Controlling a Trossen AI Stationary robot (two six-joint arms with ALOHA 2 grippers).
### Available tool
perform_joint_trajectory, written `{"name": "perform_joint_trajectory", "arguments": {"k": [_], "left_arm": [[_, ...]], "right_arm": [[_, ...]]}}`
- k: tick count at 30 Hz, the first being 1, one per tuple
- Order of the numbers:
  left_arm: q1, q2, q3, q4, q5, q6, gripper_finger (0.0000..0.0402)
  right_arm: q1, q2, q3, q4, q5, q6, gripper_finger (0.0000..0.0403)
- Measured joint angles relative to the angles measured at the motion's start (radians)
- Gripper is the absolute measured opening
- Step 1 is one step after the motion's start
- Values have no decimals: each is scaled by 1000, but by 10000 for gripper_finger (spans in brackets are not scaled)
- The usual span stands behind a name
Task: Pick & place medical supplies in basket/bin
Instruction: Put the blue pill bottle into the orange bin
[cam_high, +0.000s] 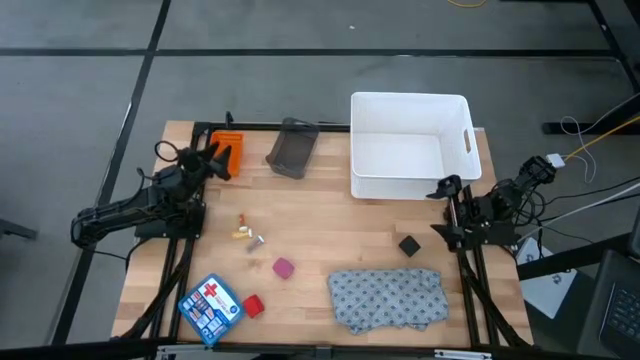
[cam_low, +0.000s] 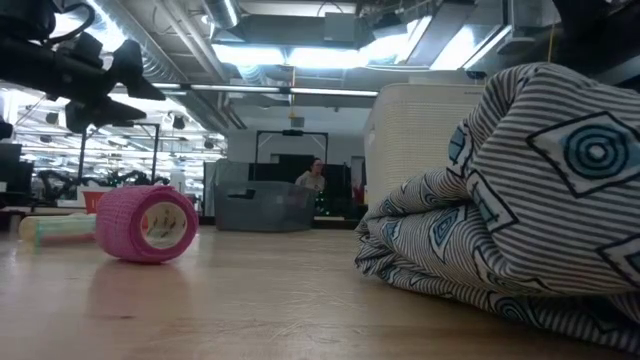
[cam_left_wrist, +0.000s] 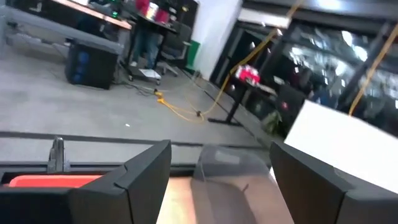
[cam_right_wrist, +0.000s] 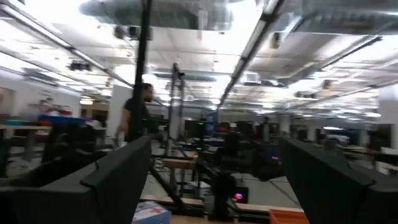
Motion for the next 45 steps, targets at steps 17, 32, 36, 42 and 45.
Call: {"name": "perform_joint_trajectory", "arguments": {"k": [17, 32, 36, 42, 45], "left_arm": [[0, 0, 1, -61, 266, 310, 270], [0, 0, 142, -75, 444, 447, 270], [0, 0, 143, -78, 443, 445, 270], [0, 0, 143, -86, 438, 443, 270], [0, 0, 143, -101, 424, 436, 270]], "right_arm": [[0, 0, 0, 26, 65, 71, 352], [0, 3, 0, 4, 55, 140, 352], [0, 3, 0, 4, 15, 155, 352], [-2, 3, 0, 6, 24, 246, 352], [-6, 3, 0, -1, 167, 173, 352]]}}
